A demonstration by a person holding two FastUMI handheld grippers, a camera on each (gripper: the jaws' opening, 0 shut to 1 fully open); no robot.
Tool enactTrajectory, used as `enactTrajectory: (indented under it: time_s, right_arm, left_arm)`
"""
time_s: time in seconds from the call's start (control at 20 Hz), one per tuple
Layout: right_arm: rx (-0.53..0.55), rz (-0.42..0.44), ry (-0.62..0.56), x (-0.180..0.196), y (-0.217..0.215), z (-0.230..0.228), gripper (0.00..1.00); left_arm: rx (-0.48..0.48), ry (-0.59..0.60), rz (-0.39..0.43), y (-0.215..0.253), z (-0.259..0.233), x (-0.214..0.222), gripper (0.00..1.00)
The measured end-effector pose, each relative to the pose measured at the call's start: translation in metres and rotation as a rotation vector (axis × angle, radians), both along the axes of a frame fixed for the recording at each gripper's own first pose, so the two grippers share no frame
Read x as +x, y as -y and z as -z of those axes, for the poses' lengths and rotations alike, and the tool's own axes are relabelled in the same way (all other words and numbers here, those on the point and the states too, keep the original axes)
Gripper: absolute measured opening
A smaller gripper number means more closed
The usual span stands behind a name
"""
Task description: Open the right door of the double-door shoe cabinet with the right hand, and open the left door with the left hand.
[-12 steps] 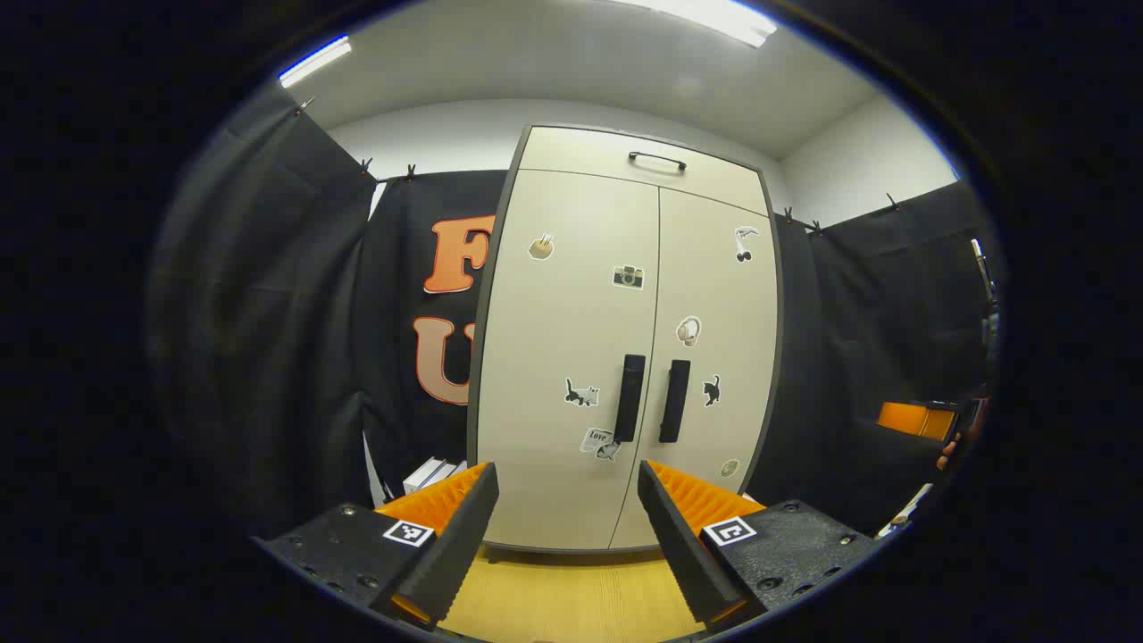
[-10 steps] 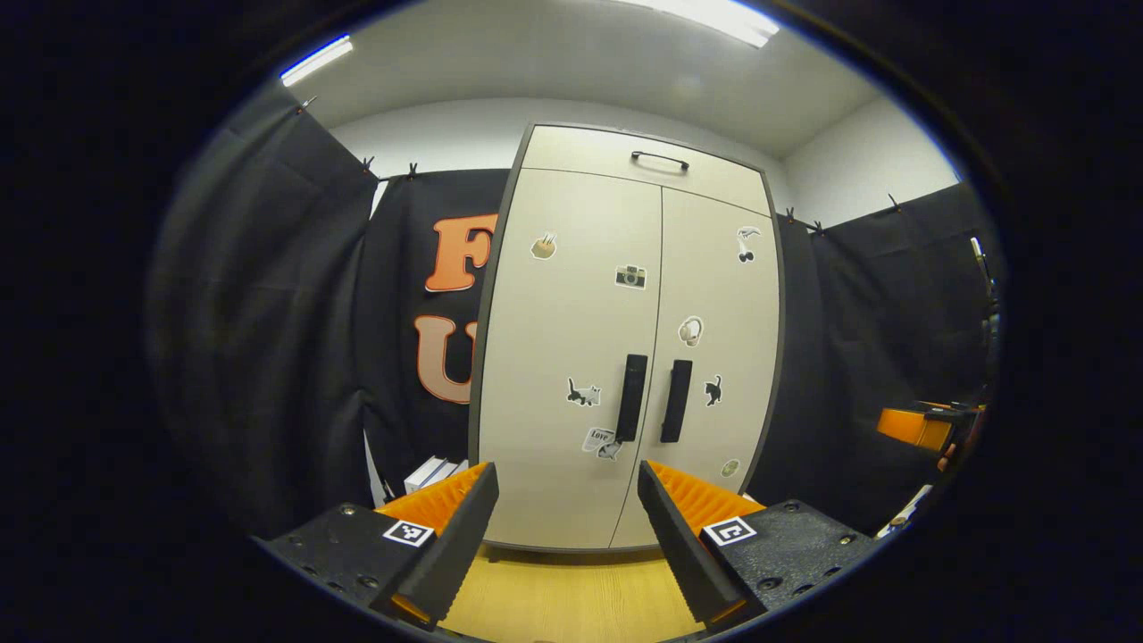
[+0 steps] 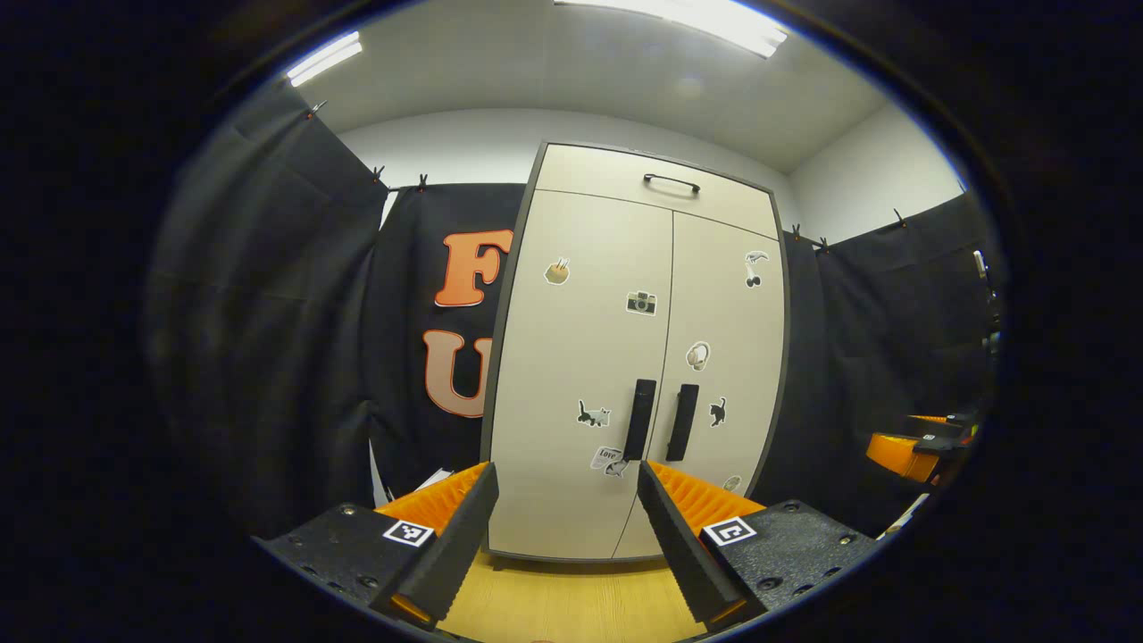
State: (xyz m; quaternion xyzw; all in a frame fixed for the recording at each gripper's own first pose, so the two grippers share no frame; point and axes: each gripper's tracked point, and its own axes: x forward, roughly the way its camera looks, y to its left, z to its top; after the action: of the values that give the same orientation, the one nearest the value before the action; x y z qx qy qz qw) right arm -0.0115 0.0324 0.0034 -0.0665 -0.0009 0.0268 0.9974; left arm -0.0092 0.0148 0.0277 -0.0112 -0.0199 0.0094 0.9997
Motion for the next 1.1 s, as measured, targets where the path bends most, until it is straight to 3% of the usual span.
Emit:
enactTrajectory:
  time_s: [0.3,0.35,0.4,0.65,0.9,0.95,1.0,1.1]
  right_arm:
    - [-0.009,0.003,-0.009,0.0,-0.002,0.003,0.93]
    - [-0.011,0.005,-0.007,0.0,-0.002,0.003,0.99]
    - [-0.014,0.006,-0.005,0.001,-0.003,0.003,0.93]
    - [-0.021,0.001,0.004,0.004,-0.009,0.001,0.93]
    - [-0.013,-0.038,-0.009,0.028,-0.035,0.007,0.94]
    - [-0.016,-0.046,-0.013,0.033,-0.042,0.009,1.0]
    - [-0.02,-0.055,-0.014,0.039,-0.048,0.009,0.93]
    - [-0.025,-0.075,-0.01,0.052,-0.063,0.01,0.93]
  left_arm:
    - [0.031,-0.009,0.003,-0.001,0.003,0.003,0.95]
    - [0.033,-0.013,0.007,0.0,0.005,0.004,0.94]
    - [0.033,-0.016,0.012,0.001,0.006,0.005,0.94]
    - [0.031,-0.03,0.017,-0.001,0.013,0.01,0.94]
    - [0.027,-0.051,0.004,-0.008,0.025,0.015,0.94]
    - [0.023,-0.051,0.0,-0.009,0.026,0.016,0.94]
    - [0.019,-0.053,0.0,-0.01,0.027,0.016,0.94]
    - [0.024,-0.06,-0.003,-0.013,0.03,0.018,0.94]
